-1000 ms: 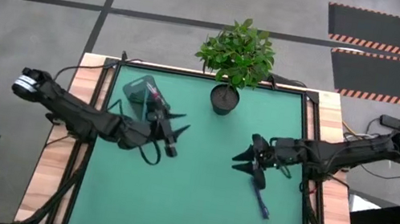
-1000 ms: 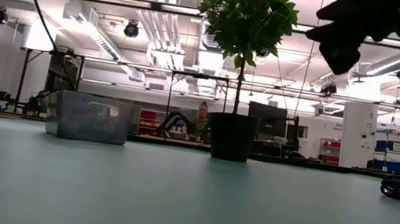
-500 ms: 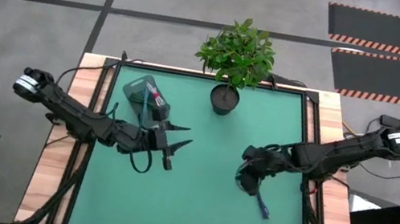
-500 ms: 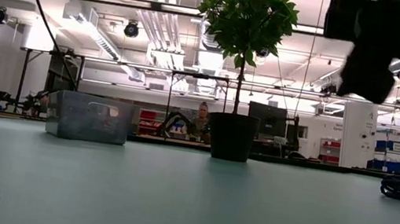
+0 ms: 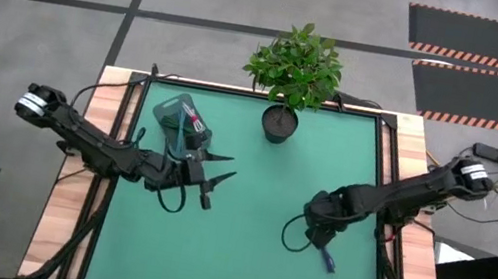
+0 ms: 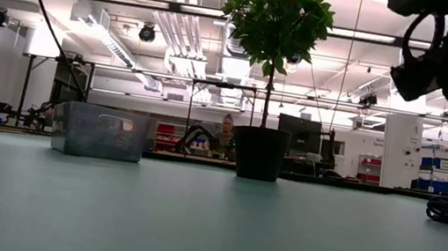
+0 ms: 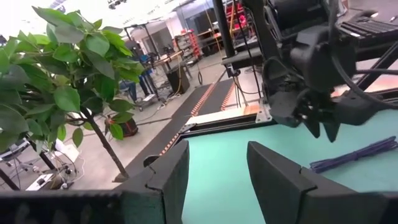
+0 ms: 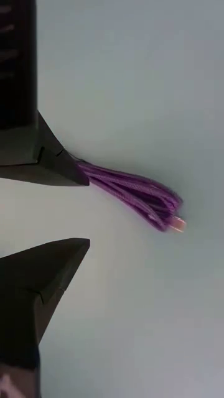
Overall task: Pick and place USB-C Cables
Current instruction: Put the purple charger cable into the gray bin
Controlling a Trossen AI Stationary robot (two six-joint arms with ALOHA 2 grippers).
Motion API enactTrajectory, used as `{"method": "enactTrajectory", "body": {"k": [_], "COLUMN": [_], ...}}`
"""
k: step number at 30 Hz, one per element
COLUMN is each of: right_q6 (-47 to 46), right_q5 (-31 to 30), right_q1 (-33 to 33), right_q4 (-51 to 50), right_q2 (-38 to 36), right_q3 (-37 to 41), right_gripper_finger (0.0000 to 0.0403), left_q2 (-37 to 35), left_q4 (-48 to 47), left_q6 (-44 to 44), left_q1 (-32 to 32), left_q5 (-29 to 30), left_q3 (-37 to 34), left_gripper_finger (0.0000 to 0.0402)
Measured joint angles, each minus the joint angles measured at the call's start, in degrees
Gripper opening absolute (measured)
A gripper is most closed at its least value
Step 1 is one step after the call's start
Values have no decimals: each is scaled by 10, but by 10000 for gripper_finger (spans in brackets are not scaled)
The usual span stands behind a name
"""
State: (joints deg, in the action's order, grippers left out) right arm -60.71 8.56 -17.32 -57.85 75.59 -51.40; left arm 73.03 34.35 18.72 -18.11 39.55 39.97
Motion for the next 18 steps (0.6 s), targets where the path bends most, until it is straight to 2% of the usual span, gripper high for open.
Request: {"method": "enactTrajectory", "body": {"k": [18], "right_q6": [0], "right_q5": [12], "right_q1": [-23], "right_q4": [69], "right_q2": [77], "right_q3": [-9], "right_gripper_finger": [137], "left_q2": [0], "left_q4": [-2], "left_q6": [2], "left_q1": [0], "left_q5": [4], "left_q3": [0], "left_gripper_finger": [147]}}
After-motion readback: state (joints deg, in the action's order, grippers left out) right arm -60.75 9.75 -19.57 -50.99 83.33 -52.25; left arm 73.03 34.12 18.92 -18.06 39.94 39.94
